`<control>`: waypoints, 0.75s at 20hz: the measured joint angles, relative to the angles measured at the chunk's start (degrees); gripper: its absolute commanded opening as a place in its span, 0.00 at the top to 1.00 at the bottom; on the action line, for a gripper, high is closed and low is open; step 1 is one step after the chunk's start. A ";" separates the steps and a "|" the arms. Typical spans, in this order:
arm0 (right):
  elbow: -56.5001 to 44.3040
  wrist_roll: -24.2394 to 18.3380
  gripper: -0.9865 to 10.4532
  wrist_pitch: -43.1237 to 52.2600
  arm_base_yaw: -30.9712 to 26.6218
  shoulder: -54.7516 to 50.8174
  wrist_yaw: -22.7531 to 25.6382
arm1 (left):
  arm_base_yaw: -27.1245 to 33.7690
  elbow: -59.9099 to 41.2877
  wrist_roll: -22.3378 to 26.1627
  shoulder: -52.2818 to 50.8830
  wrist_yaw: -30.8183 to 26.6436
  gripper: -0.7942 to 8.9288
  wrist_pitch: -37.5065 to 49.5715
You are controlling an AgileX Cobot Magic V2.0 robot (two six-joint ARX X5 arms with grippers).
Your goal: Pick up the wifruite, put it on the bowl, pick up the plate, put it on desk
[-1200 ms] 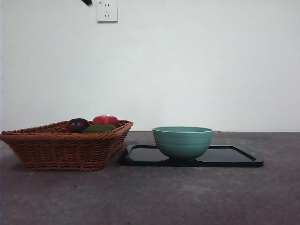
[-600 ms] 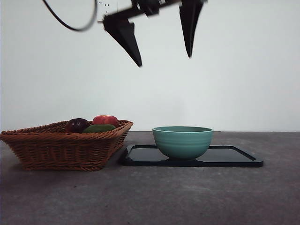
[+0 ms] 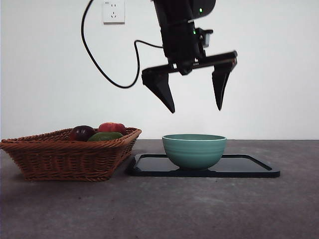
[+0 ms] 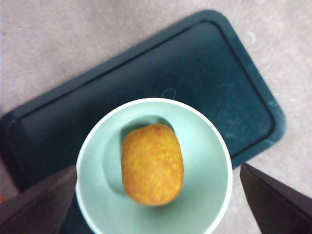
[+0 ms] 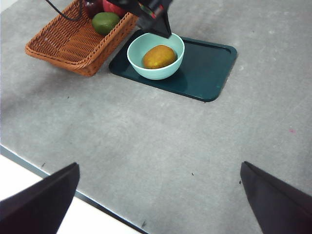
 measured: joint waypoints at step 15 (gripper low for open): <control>0.00 0.00 0.43 -1.42 0.00 0.00 0.04 | 0.09 0.11 2.03 6.88 0.79 0.37 0.09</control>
